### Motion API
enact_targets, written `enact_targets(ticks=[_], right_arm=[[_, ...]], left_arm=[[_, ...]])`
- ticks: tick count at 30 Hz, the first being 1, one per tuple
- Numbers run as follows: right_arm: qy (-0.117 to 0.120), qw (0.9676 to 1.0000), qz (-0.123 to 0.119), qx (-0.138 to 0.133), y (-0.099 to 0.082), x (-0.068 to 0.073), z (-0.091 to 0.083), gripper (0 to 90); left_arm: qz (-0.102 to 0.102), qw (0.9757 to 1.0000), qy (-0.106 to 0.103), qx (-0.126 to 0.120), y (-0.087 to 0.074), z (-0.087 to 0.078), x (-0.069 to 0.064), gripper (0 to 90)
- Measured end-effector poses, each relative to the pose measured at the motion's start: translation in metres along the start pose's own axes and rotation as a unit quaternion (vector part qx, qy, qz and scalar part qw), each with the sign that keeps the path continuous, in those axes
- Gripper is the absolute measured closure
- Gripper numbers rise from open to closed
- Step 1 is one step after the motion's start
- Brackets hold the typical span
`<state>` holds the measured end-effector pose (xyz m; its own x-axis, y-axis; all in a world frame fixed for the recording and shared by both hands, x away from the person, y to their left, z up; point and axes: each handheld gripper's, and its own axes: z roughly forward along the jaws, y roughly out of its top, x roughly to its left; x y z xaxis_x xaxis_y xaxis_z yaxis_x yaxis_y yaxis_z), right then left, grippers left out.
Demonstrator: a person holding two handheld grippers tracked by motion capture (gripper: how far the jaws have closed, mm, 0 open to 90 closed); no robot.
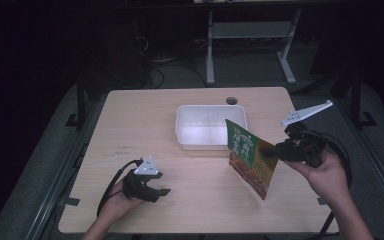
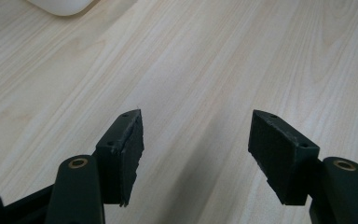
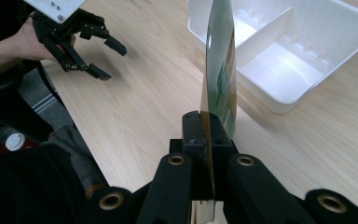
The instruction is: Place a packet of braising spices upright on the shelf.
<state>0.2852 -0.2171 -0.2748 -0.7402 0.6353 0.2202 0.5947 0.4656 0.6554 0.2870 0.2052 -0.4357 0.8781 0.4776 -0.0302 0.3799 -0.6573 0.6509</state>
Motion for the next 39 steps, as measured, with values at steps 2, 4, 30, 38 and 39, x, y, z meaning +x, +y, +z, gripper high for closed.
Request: enact_targets(ticks=[2, 4, 30, 38, 39], right_arm=[[-0.001, 1.0000, 0.001, 0.000, 0.002, 0.000, -0.001, 90.0], [-0.005, 1.0000, -0.001, -0.002, 0.007, 0.000, -0.006, 90.0], [-0.038, 0.9988, 0.004, -0.029, 0.072, -0.011, -0.024, 90.0], [-0.050, 0.9982, 0.002, -0.031, 0.090, -0.013, -0.021, 90.0], [-0.052, 0.9982, 0.002, -0.030, 0.092, -0.014, -0.020, 90.0]], left_arm=[[-0.001, 1.0000, 0.000, 0.000, 0.000, 0.000, 0.000, 35.3], [0.000, 1.0000, 0.001, -0.001, 0.000, -0.001, 0.001, 35.1], [-0.001, 0.9999, 0.006, -0.009, -0.002, -0.004, 0.005, 34.4], [-0.003, 0.9999, 0.006, -0.011, -0.002, -0.005, 0.005, 34.3], [-0.003, 0.9999, 0.006, -0.011, -0.003, -0.005, 0.005, 34.3]])
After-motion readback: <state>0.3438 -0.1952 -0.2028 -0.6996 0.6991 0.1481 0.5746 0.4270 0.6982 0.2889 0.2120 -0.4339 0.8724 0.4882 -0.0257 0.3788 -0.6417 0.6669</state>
